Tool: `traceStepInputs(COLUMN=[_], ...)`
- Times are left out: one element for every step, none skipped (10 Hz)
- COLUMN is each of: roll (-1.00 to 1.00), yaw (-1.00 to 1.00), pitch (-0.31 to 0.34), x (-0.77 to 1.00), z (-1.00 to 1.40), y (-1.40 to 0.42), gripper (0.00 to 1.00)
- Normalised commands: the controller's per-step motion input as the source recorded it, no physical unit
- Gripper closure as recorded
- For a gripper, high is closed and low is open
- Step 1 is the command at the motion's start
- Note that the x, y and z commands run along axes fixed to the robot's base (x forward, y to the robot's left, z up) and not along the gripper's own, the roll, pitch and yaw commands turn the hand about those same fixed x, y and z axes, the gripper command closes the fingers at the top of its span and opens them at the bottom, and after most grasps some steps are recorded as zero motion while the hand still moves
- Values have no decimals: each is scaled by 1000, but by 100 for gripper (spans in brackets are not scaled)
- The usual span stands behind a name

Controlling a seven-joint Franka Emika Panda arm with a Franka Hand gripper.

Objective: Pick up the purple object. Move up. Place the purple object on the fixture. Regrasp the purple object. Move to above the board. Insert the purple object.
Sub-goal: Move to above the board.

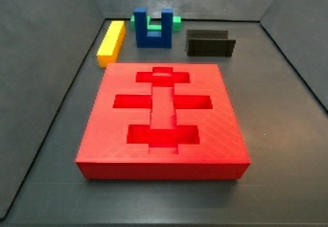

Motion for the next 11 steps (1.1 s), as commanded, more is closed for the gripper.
traceStepInputs(roll=[-1000,-1000,-1000,-1000,-1000,-1000,-1000,-1000,-699,-549,-278], yaw=[-26,-25,-27,-37,-39,-42,-39,-39,-22,-20,-14], pitch=[-58,-64,-59,-47,-52,-65,-84,-101,-97,-92,-55], x=[-1400,-846,-363,-165,-97,-100,-90,-87,-81,-74,-46], z=[305,168,50,17,21,7,9,4,-2,1,-1], y=[-1349,-773,-271,-81,-36,-14,30,46,45,36,19], gripper=[100,100,100,100,100,100,100,100,100,100,100])
